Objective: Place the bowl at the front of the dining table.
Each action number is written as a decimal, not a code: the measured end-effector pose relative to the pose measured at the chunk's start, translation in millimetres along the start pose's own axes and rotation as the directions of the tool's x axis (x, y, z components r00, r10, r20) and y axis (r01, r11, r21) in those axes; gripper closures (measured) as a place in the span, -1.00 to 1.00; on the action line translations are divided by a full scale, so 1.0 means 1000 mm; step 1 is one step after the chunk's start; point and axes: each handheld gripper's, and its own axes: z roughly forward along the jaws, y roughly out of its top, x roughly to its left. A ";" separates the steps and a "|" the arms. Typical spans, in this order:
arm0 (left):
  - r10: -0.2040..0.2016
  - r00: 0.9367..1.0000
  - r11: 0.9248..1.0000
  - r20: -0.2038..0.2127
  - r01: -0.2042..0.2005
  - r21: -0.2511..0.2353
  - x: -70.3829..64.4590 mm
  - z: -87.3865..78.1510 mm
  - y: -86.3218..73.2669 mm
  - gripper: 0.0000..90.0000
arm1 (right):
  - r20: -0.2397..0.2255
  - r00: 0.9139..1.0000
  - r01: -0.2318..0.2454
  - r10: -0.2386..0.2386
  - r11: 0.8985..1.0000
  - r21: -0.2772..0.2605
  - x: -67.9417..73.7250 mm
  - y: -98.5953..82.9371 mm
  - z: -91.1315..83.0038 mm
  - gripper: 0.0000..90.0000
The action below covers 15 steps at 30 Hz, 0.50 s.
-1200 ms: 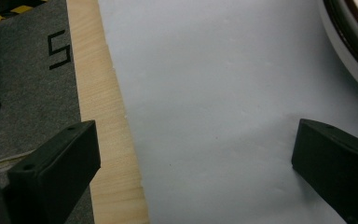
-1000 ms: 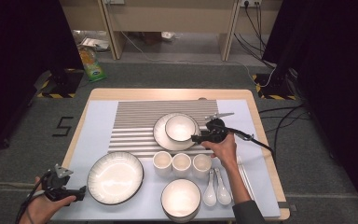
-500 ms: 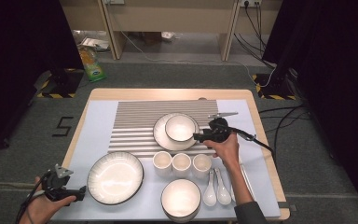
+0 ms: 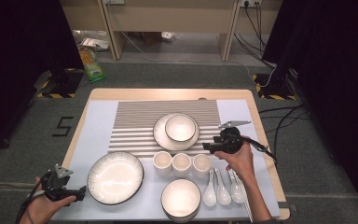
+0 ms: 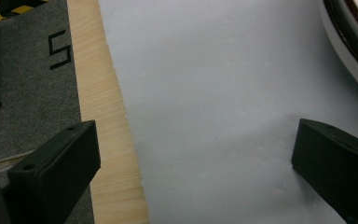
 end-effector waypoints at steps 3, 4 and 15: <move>0.001 1.000 1.000 -0.002 -0.001 0.001 0.000 0.000 0.000 -1.00 | -0.011 1.000 -0.008 0.008 1.000 -0.008 0.001 -0.010 -0.008 -0.24; 0.001 1.000 1.000 -0.002 -0.001 0.001 0.000 0.000 0.000 -1.00 | -0.021 1.000 -0.016 0.015 1.000 -0.014 0.001 -0.015 -0.013 -0.31; -0.002 1.000 1.000 -0.003 0.002 0.001 0.000 0.000 0.000 -1.00 | -0.041 0.999 -0.012 0.011 1.000 -0.029 0.003 -0.046 -0.031 -0.27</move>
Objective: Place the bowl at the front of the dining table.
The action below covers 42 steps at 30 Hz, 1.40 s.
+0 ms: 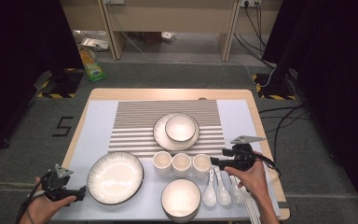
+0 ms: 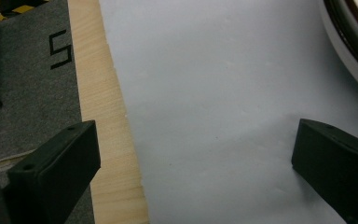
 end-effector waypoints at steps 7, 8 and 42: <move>0.002 1.000 1.000 0.002 -0.002 0.002 0.000 0.000 0.000 -1.00 | 0.012 1.000 0.016 -0.016 1.000 -0.008 0.004 -0.010 -0.007 -0.24; 0.002 1.000 1.000 0.002 -0.002 0.002 0.001 0.000 0.000 -1.00 | 0.015 1.000 0.020 -0.020 1.000 0.000 0.006 -0.012 -0.007 -0.23; 0.000 1.000 1.000 -0.001 0.000 -0.003 0.000 0.000 -0.001 -1.00 | 0.009 1.000 0.030 -0.030 0.999 0.041 0.014 -0.046 -0.012 -0.18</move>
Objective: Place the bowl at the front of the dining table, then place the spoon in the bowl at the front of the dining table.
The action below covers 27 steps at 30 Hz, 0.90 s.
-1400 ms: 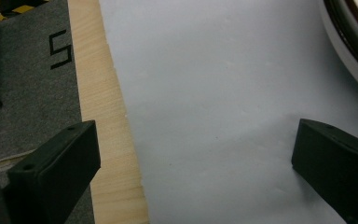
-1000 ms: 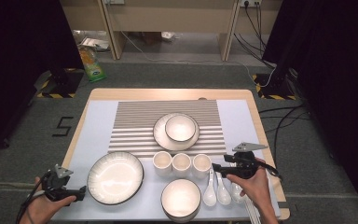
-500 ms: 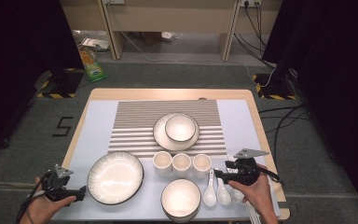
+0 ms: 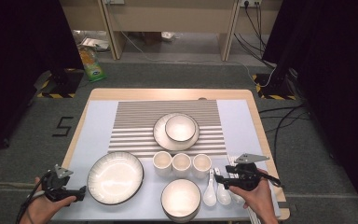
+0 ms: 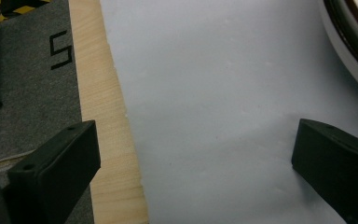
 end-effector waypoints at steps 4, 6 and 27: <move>-0.001 1.000 1.000 0.000 0.001 -0.001 0.000 0.000 0.000 -1.00 | 0.003 1.000 -0.002 0.002 1.000 -0.001 0.000 -0.004 -0.001 -0.17; -0.001 1.000 1.000 -0.001 0.001 -0.002 0.000 0.000 0.000 -1.00 | 0.003 1.000 -0.003 0.003 1.000 -0.002 0.000 -0.006 -0.002 -0.17; -0.001 1.000 1.000 -0.003 0.001 -0.005 -0.001 0.000 0.000 -1.00 | 0.018 1.000 -0.002 0.002 1.000 -0.003 0.001 -0.017 -0.013 -0.16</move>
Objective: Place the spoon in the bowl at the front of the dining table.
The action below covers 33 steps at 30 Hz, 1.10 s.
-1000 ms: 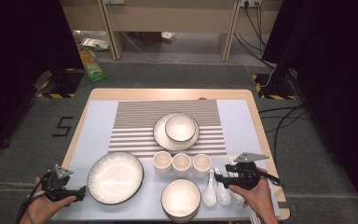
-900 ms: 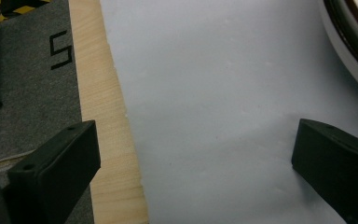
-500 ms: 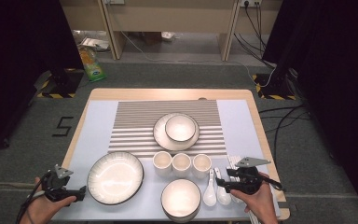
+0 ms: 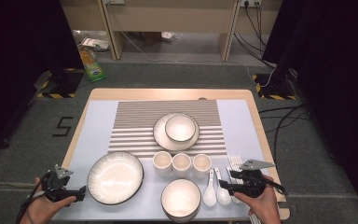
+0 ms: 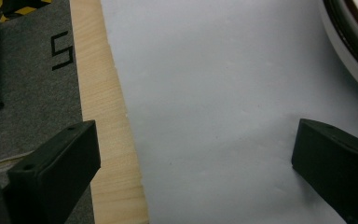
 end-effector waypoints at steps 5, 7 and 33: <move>0.002 1.000 1.000 -0.004 -0.002 0.000 0.000 0.000 0.000 -1.00 | 0.010 1.000 -0.018 0.018 1.000 0.004 -0.005 -0.007 -0.005 -0.10; 0.001 1.000 1.000 -0.003 -0.001 0.000 0.000 0.000 0.000 -1.00 | 0.014 1.000 -0.019 0.019 1.000 0.010 -0.007 -0.010 -0.006 -0.08; 0.001 1.000 1.000 -0.005 -0.001 -0.001 -0.001 0.000 0.000 -1.00 | 0.057 0.998 -0.042 0.039 0.998 0.052 -0.021 -0.016 0.006 0.27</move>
